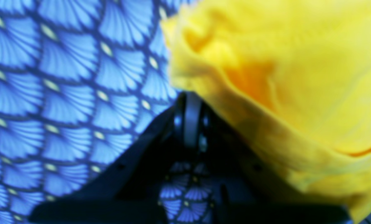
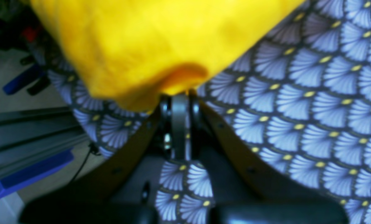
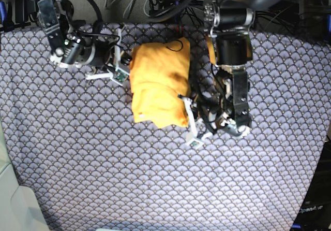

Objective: Fold the T-shirt properly
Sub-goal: 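Press and tuck the bundle's side with the left gripper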

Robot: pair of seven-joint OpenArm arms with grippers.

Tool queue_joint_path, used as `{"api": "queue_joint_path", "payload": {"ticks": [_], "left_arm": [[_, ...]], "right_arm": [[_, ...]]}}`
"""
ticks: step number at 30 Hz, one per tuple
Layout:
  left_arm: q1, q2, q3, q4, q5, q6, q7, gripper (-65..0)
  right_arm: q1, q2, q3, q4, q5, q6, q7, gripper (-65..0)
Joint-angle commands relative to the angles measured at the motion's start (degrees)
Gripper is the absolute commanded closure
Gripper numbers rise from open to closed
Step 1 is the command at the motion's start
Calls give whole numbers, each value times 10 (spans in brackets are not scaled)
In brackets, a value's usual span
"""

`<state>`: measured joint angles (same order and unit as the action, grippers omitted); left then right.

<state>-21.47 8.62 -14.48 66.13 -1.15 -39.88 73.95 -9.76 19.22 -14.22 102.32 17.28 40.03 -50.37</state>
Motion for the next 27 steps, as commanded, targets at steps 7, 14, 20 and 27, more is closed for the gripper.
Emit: {"api": "queue_joint_path", "payload": {"ticks": [7, 14, 20, 27], "left_arm": [[-19, 4, 2, 9, -13, -1, -23, 0], [-20, 4, 2, -20, -92, -1, -25, 0], [-20, 4, 3, -57, -102, -1, -67, 0], [-19, -15, 2, -17, -103, -1, -19, 0]], "right_arm": [[-21, 1, 0, 11, 7, 0, 11, 0], [-35, 1, 0, 12, 8, 0, 11, 0], [-41, 2, 3, 12, 8, 0, 11, 0], [-51, 22, 33, 33, 7, 0, 12, 0]]}}
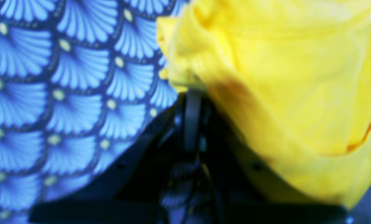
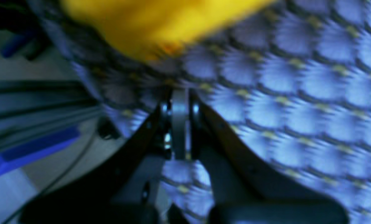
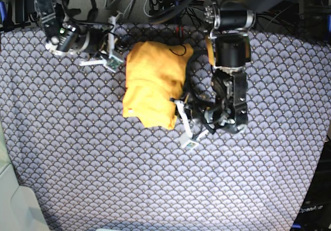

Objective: Fold the T-shirt properly
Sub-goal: 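Press and tuck the bundle's side with the left gripper, then grasp the bundle's collar edge with the right gripper and smooth it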

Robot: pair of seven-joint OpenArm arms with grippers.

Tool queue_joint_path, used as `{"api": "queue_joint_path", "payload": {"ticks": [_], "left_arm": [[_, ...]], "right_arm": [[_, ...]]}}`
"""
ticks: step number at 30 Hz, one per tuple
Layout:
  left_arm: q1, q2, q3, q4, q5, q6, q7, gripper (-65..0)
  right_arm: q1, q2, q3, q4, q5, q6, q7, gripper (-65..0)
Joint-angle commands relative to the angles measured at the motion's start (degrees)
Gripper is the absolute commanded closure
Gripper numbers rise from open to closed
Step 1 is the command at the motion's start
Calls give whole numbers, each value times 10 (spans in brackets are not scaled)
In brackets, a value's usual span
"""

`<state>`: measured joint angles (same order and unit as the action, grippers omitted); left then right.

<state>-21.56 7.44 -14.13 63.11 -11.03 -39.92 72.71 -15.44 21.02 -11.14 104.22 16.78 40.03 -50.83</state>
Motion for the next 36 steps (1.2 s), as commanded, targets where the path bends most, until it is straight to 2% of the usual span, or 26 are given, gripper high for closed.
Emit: {"api": "queue_joint_path", "payload": {"ticks": [1, 6, 13, 20, 25, 29, 32, 36], "left_arm": [[-18, -13, -3, 27, -4, -1, 5, 0], [-13, -60, -55, 113, -1, -1, 73, 0], [53, -133, -80, 218, 2, -1, 73, 0], [156, -201, -85, 278, -1, -1, 73, 0], [213, -210, -140, 311, 2, -1, 73, 0], [235, -210, -166, 312, 2, -1, 73, 0], [244, -210, -167, 312, 2, -1, 73, 0], [256, -210, -171, 312, 2, -1, 73, 0]], "right_arm": [[5, 5, 10, 21, 12, 0, 15, 0], [5, 13, 62, 66, 12, 0, 10, 0], [3, 6, 80, 105, 16, 0, -4, 0], [31, -41, 78, 105, 58, 0, -6, 0], [52, -50, 76, 105, 65, 0, -6, 0], [56, -49, 72, 105, 132, 0, -6, 0], [60, -47, 47, 103, 169, 0, -6, 0], [56, -49, -12, 100, 168, 0, 1, 0]]}}
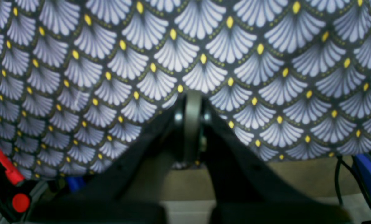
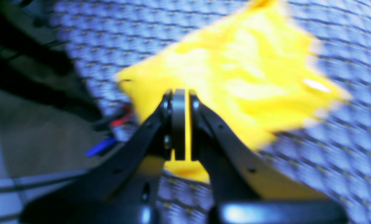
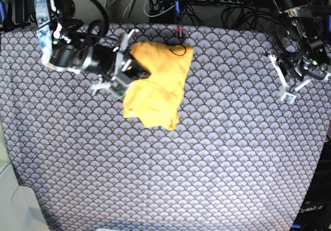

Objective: Fold the T-shirt properly
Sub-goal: 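Grasp the bundle's collar edge with the right gripper and smooth it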

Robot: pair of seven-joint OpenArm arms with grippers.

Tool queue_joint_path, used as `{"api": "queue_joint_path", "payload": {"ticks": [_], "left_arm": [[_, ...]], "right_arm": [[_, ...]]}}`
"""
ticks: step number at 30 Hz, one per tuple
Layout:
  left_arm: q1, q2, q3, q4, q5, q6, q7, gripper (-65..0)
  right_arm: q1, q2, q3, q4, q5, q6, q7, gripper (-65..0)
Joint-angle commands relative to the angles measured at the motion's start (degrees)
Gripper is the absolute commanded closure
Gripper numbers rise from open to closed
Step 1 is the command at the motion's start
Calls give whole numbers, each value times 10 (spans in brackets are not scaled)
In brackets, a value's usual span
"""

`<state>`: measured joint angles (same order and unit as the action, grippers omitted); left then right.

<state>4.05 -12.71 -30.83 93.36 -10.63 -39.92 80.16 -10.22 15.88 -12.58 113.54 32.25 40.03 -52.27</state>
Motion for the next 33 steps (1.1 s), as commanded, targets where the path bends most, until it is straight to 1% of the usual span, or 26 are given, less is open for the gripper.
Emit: {"api": "queue_joint_path", "payload": {"ticks": [1, 2, 4, 8, 11, 15, 24, 28, 33], "left_arm": [[6, -9, -10, 10, -2, -1, -2, 0], [9, -9, -18, 10, -2, -1, -2, 0], [11, -9, -33, 10, -2, -1, -2, 0], [27, -10, -53, 10, -2, -1, -2, 0], [36, -23, -58, 10, -2, -1, -2, 0], [42, -24, -58, 10, -2, -1, -2, 0], [40, -24, -58, 10, -2, -1, -2, 0], [42, -24, -58, 10, -2, -1, -2, 0], [43, -26, -60, 10, -2, -1, -2, 0]], "right_arm": [[5, 3, -10, 4, 13, 0, 16, 0], [7, 3, -21, 0, 13, 0, 19, 0], [8, 3, -38, -16, 11, 0, 41, 0], [12, 3, -43, -70, 11, 0, 74, 0], [30, 10, -58, -134, 11, 0, 97, 0], [43, 23, -77, -188, 11, 0, 135, 0], [43, 32, -79, -195, 10, 0, 142, 0], [49, 43, -79, -198, 8, 0, 150, 0], [50, 39, -79, -245, -24, 0, 172, 0]]}}
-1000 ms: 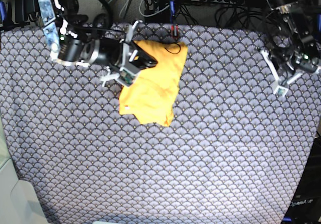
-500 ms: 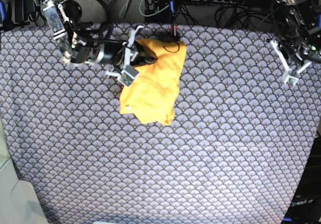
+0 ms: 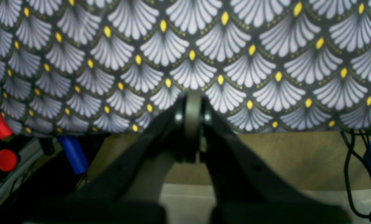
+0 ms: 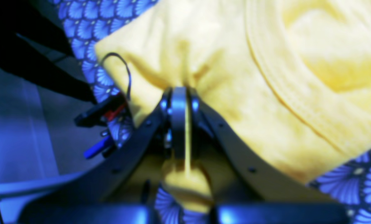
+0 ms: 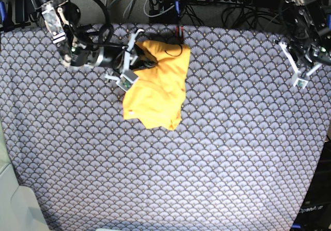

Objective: Fold the T-shirt properly
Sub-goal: 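Grasp the bundle's collar edge with the right gripper and smooth it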

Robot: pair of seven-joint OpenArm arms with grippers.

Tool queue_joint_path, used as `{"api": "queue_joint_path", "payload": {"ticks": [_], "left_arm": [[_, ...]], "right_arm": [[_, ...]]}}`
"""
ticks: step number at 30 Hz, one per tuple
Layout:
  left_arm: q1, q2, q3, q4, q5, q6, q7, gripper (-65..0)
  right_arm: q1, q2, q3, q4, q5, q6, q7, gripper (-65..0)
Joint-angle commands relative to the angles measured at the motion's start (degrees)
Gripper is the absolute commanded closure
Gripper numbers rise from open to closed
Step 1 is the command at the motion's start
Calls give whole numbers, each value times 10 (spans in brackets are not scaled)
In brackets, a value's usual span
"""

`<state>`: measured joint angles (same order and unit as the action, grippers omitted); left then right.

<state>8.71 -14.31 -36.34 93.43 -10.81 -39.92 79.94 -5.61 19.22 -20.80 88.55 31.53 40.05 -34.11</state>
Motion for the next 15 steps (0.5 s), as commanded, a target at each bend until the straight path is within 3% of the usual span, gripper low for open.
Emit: {"api": "queue_joint_path", "payload": {"ticks": [1, 8, 12, 15], "left_arm": [[-3, -17, -10, 9, 0, -1, 1, 0], [19, -37, -27, 42, -5, -1, 1, 0], [39, -38, -27, 78, 0, -1, 1, 0], [43, -38, -27, 82, 0, -1, 1, 0]], "right_arm": [[4, 5, 3, 0, -20, -1, -6, 0], [-2, 13, 7, 79, -19, -1, -12, 0], [-16, 20, 7, 194, -18, -1, -80, 0], [-15, -5, 5, 238, -19, -1, -117, 0]]}}
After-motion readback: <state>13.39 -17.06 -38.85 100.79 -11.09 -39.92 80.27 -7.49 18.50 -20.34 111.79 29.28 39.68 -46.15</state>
